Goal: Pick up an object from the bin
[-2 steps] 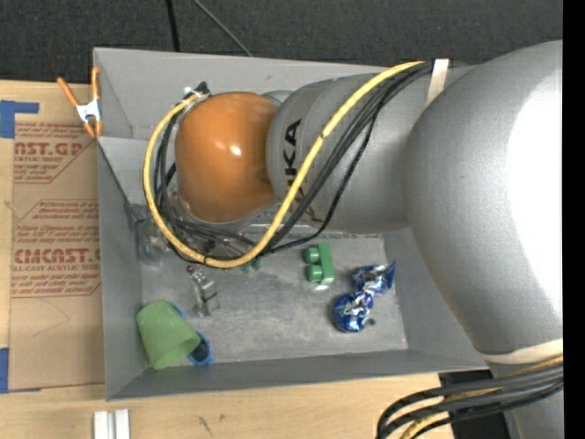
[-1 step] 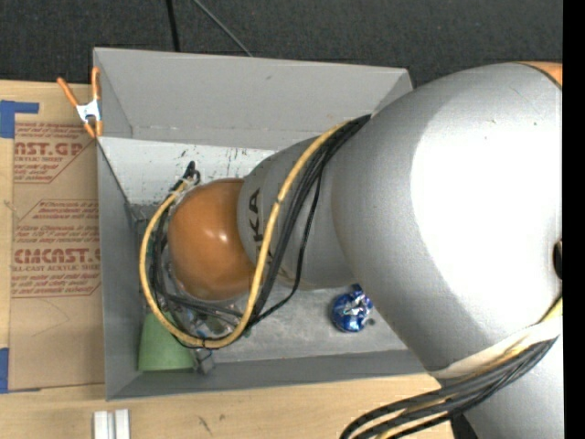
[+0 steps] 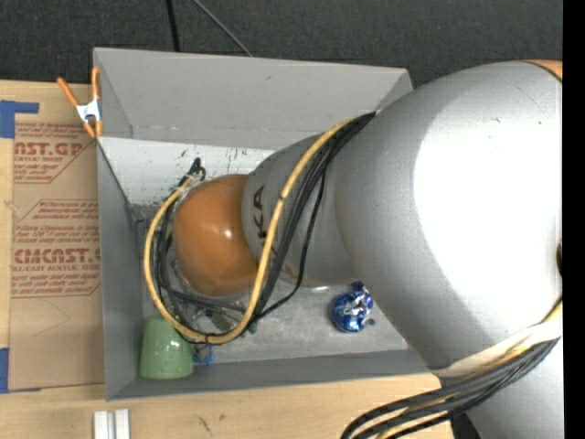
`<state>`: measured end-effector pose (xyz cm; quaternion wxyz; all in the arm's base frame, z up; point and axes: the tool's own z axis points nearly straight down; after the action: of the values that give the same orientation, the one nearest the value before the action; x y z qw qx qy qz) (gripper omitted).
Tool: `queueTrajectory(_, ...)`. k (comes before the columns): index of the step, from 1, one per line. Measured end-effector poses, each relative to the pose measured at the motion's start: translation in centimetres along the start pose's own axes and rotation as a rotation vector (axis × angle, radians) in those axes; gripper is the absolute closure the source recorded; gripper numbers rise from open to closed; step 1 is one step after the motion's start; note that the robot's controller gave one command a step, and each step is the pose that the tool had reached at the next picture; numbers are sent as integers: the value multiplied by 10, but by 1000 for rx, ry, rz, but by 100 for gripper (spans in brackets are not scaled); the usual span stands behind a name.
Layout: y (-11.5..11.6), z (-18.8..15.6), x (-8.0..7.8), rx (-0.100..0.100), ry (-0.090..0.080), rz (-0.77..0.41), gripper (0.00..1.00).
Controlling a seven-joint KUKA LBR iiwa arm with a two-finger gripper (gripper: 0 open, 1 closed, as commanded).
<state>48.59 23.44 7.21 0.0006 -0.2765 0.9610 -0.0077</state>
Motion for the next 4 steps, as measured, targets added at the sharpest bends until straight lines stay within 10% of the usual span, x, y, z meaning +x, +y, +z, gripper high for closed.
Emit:
queueTrajectory(1,-10,-21,-22,-14,-6,63,100)
queueTrajectory(2,-10,-20,-21,-15,-5,62,0)
queueTrajectory(3,8,0,-1,-12,-17,-132,0)
queueTrajectory(4,8,-1,-2,-11,-20,-133,100)
